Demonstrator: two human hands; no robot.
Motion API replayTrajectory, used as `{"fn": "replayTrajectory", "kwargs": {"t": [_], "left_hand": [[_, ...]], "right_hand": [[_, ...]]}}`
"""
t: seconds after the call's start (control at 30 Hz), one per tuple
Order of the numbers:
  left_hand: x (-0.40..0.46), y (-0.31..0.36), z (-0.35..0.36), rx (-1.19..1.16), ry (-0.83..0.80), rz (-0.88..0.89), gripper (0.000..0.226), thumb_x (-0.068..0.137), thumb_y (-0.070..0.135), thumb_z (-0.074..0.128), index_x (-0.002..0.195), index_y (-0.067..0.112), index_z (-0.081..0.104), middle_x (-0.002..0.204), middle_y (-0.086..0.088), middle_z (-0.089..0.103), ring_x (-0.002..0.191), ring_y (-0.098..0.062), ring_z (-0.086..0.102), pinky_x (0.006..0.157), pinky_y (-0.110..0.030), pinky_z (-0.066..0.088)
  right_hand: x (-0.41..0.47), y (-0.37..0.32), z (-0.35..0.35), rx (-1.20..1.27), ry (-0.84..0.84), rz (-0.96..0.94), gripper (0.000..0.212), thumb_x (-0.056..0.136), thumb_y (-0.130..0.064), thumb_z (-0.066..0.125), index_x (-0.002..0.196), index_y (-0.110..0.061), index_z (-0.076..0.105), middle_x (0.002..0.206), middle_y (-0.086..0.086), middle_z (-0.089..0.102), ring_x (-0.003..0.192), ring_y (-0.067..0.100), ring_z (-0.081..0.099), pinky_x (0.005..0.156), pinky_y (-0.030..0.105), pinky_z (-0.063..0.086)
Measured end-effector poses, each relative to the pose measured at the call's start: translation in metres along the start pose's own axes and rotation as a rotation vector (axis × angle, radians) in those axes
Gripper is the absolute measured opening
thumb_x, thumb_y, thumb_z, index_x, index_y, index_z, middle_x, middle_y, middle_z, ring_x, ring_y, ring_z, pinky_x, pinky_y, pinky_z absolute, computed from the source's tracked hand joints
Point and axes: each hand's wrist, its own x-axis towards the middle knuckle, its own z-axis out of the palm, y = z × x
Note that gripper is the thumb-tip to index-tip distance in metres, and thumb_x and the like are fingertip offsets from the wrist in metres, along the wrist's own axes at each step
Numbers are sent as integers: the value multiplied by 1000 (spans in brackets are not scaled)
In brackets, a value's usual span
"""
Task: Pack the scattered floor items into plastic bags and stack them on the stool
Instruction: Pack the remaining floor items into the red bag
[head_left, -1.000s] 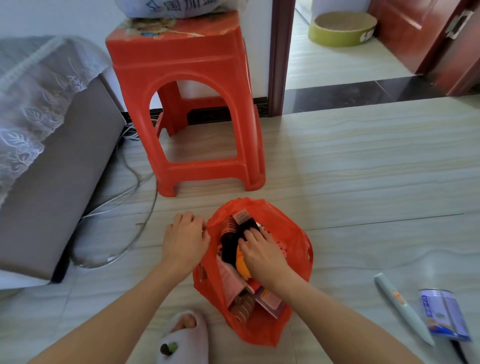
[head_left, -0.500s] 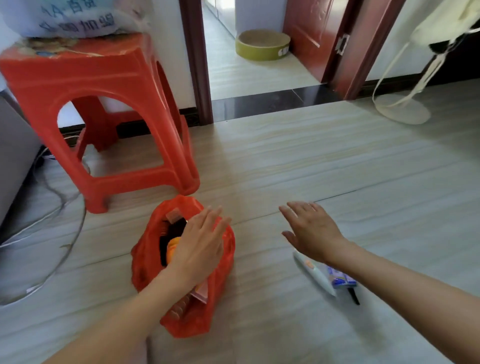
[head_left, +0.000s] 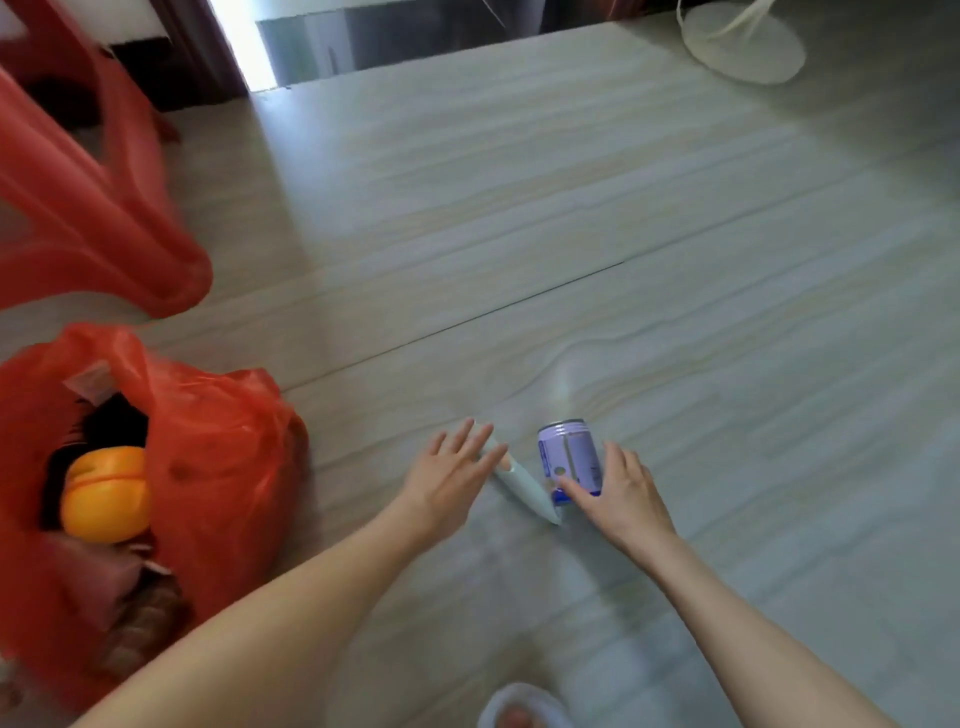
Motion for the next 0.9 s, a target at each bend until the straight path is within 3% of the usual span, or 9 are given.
{"fn": "replayTrajectory", "kwargs": {"t": [0.07,0.1,0.17,0.2,0.27,0.33,0.47,0.6,0.9], "left_hand": [[14,2,7,49,-32,11,65,91,12,41,147,23,10,156,-4,2,144,-26,1,115,-40,9],[19,3,12,65,-4,36,65,87,15,49,145,23,21,154,-8,16,142,-28,13,114,-39,17],[24,6,17,68,43,56,62,59,22,76,118,23,59,116,-10,59,108,-30,57,91,-30,48],[25,5,23,87,54,55,55,43,23,82,96,24,69,89,-6,65,82,-27,64,73,-26,53],[23,8,30,93,66,42,41,33,22,84,70,23,67,65,0,59,57,-21,59,52,-20,49],[16,10,34,98,45,36,37,32,24,86,61,21,62,58,2,55,50,-19,56,44,-19,41],[3,5,37,21,18,2,39,39,31,86,68,22,62,64,2,57,55,-18,58,44,-18,39],[-11,-1,20,-25,-84,-130,27,91,24,45,118,17,50,118,-7,51,111,-26,49,81,-31,41],[-82,-21,-7,-384,126,-343,26,90,26,51,114,16,52,111,-4,52,99,-26,55,73,-31,41]], "right_hand": [[3,4,14,115,-25,60,65,76,-51,64,119,-7,43,120,13,50,115,31,45,91,38,41],[4,5,19,157,-20,70,64,74,-50,66,117,-8,45,117,12,51,113,30,46,90,37,41],[6,5,25,211,5,73,60,72,-47,69,112,-7,47,113,11,53,111,29,47,88,35,40],[7,5,26,217,22,69,59,71,-45,70,110,-7,48,111,10,53,110,29,47,87,35,40],[8,5,28,208,54,68,57,70,-43,70,108,-7,49,108,10,54,107,29,47,87,35,40],[9,2,30,185,85,58,57,72,-41,69,111,-6,48,109,11,54,107,28,46,88,35,40],[13,-1,28,150,78,40,56,75,-33,66,116,-3,44,114,13,50,110,29,43,90,32,35],[9,-4,23,123,49,30,55,76,-29,63,119,-2,42,117,15,49,112,31,42,91,32,34],[-36,-39,-2,160,57,-124,51,77,-31,63,117,-5,44,114,12,50,109,28,43,86,31,35]]}}
